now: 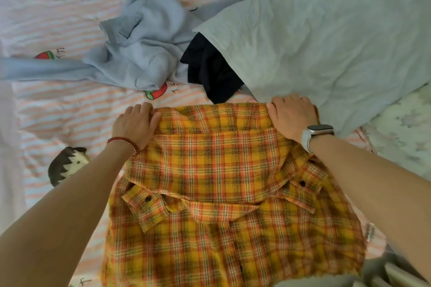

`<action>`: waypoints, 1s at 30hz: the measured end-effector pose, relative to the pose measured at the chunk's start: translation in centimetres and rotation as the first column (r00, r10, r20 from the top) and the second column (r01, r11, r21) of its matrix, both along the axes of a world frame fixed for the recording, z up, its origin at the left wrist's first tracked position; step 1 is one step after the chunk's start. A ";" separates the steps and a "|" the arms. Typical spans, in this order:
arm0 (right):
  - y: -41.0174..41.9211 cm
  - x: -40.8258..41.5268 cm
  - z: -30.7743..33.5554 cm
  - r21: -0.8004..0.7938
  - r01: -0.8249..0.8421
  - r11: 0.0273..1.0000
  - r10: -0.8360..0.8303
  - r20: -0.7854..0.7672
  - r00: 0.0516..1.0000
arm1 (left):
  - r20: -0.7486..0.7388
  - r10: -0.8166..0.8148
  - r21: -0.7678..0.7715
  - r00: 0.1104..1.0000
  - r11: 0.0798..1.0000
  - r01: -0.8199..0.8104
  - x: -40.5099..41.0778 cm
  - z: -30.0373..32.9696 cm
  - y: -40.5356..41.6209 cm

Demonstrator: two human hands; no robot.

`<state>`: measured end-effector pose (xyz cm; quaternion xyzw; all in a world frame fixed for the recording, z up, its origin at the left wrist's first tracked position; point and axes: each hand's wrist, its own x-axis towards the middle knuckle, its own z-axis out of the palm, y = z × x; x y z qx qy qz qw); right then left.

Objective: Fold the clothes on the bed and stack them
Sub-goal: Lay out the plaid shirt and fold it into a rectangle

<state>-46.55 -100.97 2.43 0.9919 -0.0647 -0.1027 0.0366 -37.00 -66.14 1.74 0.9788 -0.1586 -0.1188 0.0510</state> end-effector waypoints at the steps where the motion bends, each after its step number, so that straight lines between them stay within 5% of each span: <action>1: -0.5 0.1 -0.1 0.007 0.017 1.000 -0.017 0.019 1.000 | 0.025 0.005 -0.001 1.000 1.000 -0.005 0.0 0.1 0.5; 8: -0.8 2.0 0.7 0.125 -0.033 0.992 0.051 -0.143 0.988 | -0.033 -0.042 0.085 0.999 0.995 0.044 1.4 0.4 0.4; 13: -1.4 4.0 2.3 0.326 0.107 0.939 0.048 -0.433 0.900 | -0.451 -0.008 0.023 0.893 1.000 0.021 3.7 0.4 -1.1; 16: -1.2 4.0 3.0 0.323 0.090 0.942 0.086 -0.492 0.867 | -0.482 0.002 0.128 0.876 0.989 0.068 4.0 0.9 -1.3; 20: -0.9 3.2 4.5 0.312 0.054 0.949 0.102 -0.463 0.880 | -0.378 -0.091 0.063 0.921 0.990 0.123 2.9 2.6 -0.8; 30: -0.1 3.9 11.0 -0.019 -0.062 0.998 0.064 0.137 0.989 | 0.233 -0.142 -0.033 0.962 0.988 0.153 4.4 11.8 -2.6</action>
